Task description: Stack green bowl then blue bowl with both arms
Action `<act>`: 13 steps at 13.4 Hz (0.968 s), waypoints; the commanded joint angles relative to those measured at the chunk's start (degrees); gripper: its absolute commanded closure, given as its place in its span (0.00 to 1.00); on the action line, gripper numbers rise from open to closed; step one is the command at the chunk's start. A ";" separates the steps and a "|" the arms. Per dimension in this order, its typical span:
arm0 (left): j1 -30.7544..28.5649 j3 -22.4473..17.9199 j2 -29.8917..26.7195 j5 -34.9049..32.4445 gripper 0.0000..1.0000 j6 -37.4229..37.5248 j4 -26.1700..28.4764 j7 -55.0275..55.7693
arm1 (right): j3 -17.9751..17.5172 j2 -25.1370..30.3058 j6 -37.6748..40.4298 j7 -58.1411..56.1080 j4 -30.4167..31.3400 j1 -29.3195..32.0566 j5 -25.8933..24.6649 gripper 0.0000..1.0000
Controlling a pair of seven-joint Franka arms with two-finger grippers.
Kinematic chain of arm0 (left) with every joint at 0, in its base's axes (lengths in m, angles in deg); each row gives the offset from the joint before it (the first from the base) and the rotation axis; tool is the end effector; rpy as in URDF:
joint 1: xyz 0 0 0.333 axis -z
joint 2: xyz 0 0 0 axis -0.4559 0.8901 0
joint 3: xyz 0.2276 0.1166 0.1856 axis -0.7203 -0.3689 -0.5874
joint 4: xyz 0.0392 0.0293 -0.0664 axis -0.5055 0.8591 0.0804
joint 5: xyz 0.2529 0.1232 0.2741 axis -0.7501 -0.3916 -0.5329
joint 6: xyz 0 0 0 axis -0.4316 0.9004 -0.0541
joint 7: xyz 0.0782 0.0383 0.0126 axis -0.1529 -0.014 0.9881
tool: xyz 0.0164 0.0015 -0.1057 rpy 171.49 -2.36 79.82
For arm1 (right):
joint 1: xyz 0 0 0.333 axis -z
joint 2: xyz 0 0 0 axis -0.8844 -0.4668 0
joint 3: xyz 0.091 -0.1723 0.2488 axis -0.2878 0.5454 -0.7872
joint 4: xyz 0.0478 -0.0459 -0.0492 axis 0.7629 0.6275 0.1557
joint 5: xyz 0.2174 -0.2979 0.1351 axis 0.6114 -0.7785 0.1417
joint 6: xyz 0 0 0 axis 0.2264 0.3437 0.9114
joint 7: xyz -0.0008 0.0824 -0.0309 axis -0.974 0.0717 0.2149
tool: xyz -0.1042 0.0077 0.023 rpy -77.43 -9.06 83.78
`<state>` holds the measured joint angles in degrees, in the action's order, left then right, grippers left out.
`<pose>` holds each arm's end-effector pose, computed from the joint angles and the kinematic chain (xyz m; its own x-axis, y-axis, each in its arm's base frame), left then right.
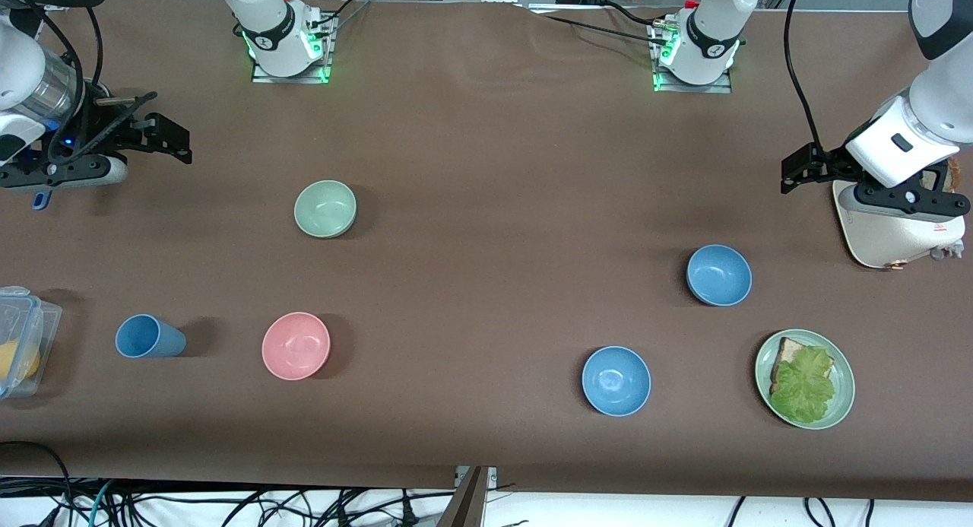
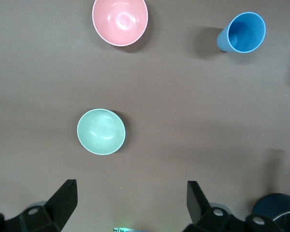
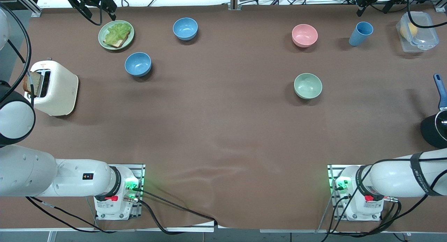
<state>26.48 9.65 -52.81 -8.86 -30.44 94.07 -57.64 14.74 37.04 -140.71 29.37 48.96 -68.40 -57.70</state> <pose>0.5635 -0.0326 0.5572 0.9913 -0.1237 -0.0452 -0.1235 -0.9923 0.0087 0.5517 0.0596 0.5841 0.9878 0.1229 -0.0957 0.1229 -0.9924 -0.0063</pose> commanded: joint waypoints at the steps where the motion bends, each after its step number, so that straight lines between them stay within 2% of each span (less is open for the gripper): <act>1: -0.06 -0.35 0.53 0.81 0.00 0.65 -1.36 -1.00 | -0.46 -0.37 0.67 -0.17 -0.74 0.42 -0.71 0.00; 13: -0.41 -0.35 2.20 0.80 0.00 0.21 -2.24 -1.00 | -0.55 -0.10 1.02 0.53 0.23 0.33 -0.80 0.00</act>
<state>26.24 9.05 -51.90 -8.86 -30.88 93.69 -57.64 14.74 36.76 -140.25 29.42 49.23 -68.40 -57.74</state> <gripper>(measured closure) 0.000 0.000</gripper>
